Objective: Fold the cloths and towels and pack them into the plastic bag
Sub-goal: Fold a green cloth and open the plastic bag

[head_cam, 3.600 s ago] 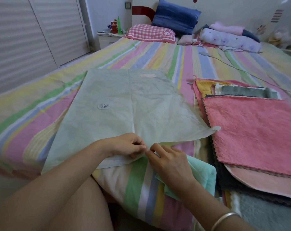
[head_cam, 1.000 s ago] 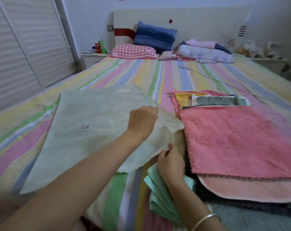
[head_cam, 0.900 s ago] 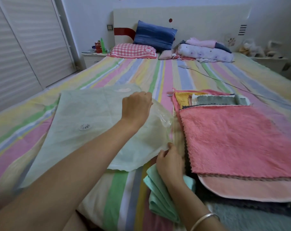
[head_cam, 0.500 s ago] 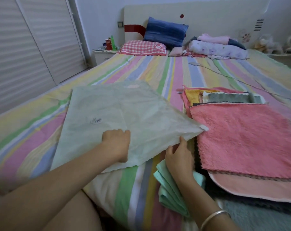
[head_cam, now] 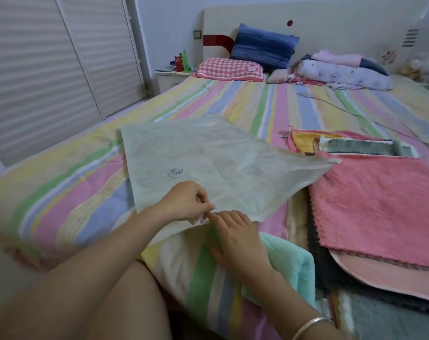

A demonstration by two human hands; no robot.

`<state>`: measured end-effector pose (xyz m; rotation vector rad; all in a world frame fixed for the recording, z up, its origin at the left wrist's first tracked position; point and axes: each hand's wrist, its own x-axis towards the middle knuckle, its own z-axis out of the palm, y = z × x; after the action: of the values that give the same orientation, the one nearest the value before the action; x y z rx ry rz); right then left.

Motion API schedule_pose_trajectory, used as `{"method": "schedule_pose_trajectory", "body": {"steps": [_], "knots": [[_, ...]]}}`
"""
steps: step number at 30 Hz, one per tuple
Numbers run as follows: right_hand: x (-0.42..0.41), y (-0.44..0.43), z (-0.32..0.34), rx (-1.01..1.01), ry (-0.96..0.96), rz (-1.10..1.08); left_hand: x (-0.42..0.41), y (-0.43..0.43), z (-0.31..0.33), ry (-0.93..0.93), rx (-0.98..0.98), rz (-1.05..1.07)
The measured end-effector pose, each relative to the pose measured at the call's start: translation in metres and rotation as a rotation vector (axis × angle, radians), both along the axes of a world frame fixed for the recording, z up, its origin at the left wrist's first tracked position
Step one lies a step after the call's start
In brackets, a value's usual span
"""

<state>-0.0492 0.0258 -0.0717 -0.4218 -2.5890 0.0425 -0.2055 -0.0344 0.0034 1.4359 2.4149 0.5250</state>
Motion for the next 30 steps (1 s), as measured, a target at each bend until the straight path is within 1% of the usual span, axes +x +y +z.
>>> {"method": "schedule_pose_trajectory", "body": {"steps": [2,4,5,8,10,11,13,16,18,21,22,23,25,28,30], "knots": [[-0.001,0.004,-0.003,-0.043,0.033,0.002,0.000,0.004,-0.005,0.000,0.056,0.027],[0.002,0.010,-0.004,-0.077,0.037,0.010,-0.006,0.006,-0.004,-0.027,0.188,0.079],[0.004,0.013,-0.006,-0.072,0.008,0.024,-0.011,0.008,-0.001,0.008,0.276,0.117],[0.006,0.013,-0.012,-0.022,-0.090,0.062,-0.034,0.012,0.021,0.191,0.498,0.261],[0.005,0.014,-0.014,-0.018,-0.106,0.069,-0.047,0.013,0.045,0.267,0.587,0.348],[0.005,0.014,-0.013,-0.026,-0.105,0.065,-0.051,0.013,0.054,0.288,0.602,0.374],[0.005,0.016,-0.013,-0.036,-0.103,0.071,-0.053,0.013,0.062,0.318,0.581,0.368],[0.007,0.014,-0.011,-0.080,-0.116,0.106,-0.044,0.012,0.054,0.301,0.523,0.311],[0.013,0.012,-0.004,-0.185,-0.030,0.098,-0.037,0.012,0.045,0.274,0.444,0.279],[0.027,0.014,0.016,-0.371,0.206,0.045,-0.021,0.013,0.031,0.235,0.320,0.252],[0.034,0.017,0.025,-0.402,0.254,0.031,-0.015,0.013,0.026,0.216,0.306,0.242],[0.043,0.022,0.033,-0.406,0.262,0.017,-0.008,0.014,0.021,0.206,0.304,0.223],[0.064,0.033,0.045,-0.357,0.192,-0.006,0.005,0.016,0.013,0.249,0.309,0.164],[0.097,0.043,0.054,-0.277,0.096,-0.005,0.022,0.019,0.004,0.423,0.348,0.045],[0.116,0.042,0.059,-0.312,0.019,-0.004,0.032,0.020,0.002,0.527,0.405,-0.054]]}}
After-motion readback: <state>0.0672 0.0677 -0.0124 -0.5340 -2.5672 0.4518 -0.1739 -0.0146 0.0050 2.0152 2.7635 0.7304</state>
